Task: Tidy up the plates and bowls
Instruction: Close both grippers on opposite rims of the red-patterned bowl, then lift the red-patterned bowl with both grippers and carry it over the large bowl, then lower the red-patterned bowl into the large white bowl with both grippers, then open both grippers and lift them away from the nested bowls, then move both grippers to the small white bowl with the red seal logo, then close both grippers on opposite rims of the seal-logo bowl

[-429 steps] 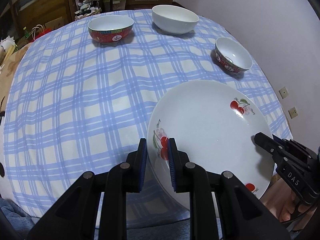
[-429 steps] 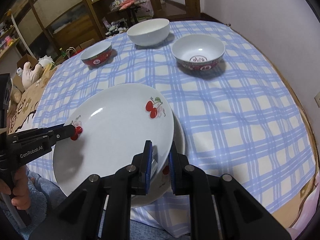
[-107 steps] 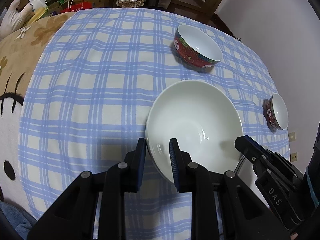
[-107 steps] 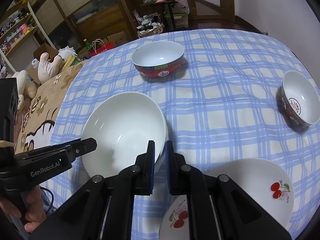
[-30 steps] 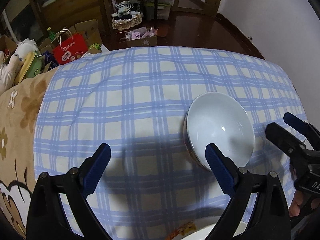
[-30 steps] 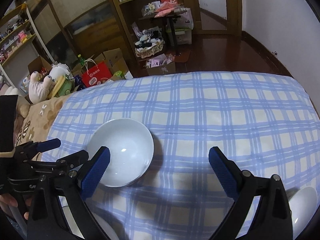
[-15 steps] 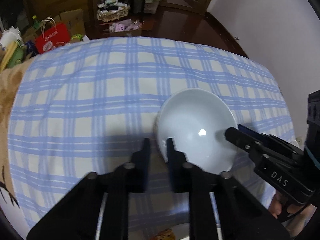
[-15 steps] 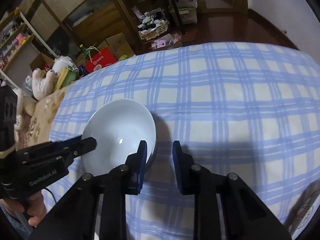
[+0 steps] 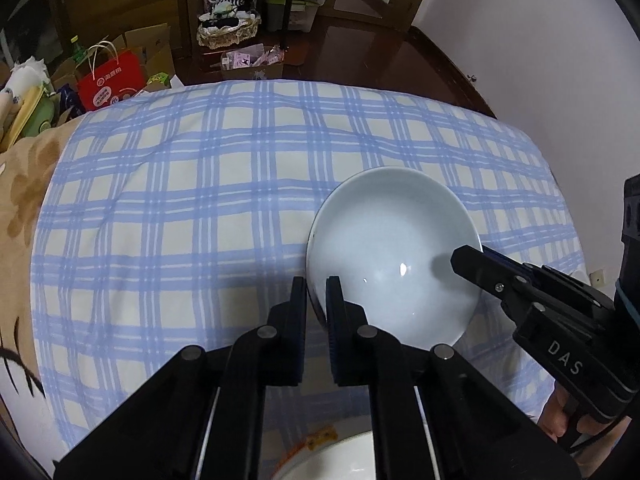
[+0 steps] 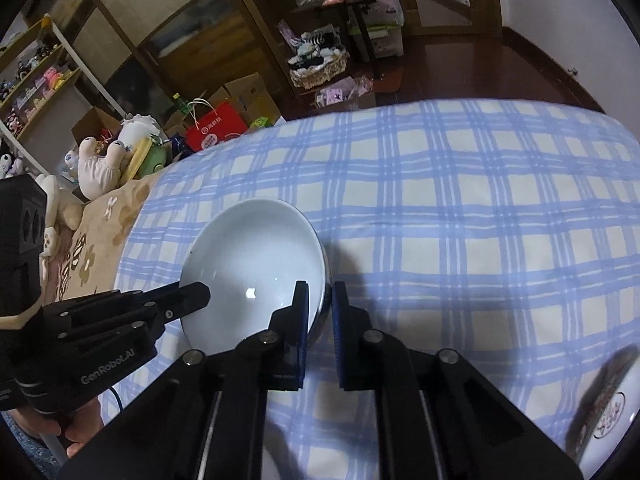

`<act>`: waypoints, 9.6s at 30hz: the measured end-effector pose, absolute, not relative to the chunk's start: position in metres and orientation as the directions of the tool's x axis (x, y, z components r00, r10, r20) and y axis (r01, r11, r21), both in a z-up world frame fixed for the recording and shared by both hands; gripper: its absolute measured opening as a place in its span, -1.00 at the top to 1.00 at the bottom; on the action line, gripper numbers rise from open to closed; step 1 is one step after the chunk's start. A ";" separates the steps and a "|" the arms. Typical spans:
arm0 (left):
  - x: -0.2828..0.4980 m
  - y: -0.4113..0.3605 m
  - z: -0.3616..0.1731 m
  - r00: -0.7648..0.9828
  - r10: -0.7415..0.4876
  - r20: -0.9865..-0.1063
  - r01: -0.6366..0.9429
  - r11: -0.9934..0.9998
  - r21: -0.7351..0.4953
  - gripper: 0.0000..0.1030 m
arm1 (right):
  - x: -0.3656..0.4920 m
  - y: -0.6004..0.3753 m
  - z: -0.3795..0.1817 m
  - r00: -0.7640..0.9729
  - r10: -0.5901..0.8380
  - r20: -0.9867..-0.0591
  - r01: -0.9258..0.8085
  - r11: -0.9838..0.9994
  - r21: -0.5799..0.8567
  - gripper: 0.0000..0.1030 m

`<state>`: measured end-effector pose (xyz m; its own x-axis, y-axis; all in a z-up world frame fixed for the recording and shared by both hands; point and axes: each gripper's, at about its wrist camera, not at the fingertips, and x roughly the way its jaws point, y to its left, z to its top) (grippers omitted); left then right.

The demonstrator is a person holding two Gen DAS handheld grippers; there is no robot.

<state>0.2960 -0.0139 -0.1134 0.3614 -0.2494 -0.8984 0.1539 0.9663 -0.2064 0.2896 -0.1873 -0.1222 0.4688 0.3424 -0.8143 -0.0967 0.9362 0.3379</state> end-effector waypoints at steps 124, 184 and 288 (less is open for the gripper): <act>0.157 0.023 -0.124 0.327 -0.257 -0.909 0.119 0.966 -0.230 0.82 | 0.131 -0.141 -0.133 0.459 0.297 -0.837 -0.051 0.950 0.309 0.69; 0.154 0.017 -0.110 0.236 -0.308 -0.922 0.173 0.947 -0.271 0.04 | 0.134 -0.145 -0.137 0.414 0.349 -0.841 -0.040 0.930 0.366 0.50; 0.232 -0.278 -0.138 0.253 -0.429 -0.867 0.505 0.823 -0.260 0.28 | 0.141 -0.446 -0.156 0.553 0.056 -0.831 0.333 0.899 0.283 0.40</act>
<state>0.2323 -0.2779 -0.1384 0.2529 -0.4287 -0.8673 0.5047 0.8233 -0.2598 0.1411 -0.4462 -0.1556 0.5534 0.0562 -0.8310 0.3333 0.8994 0.2829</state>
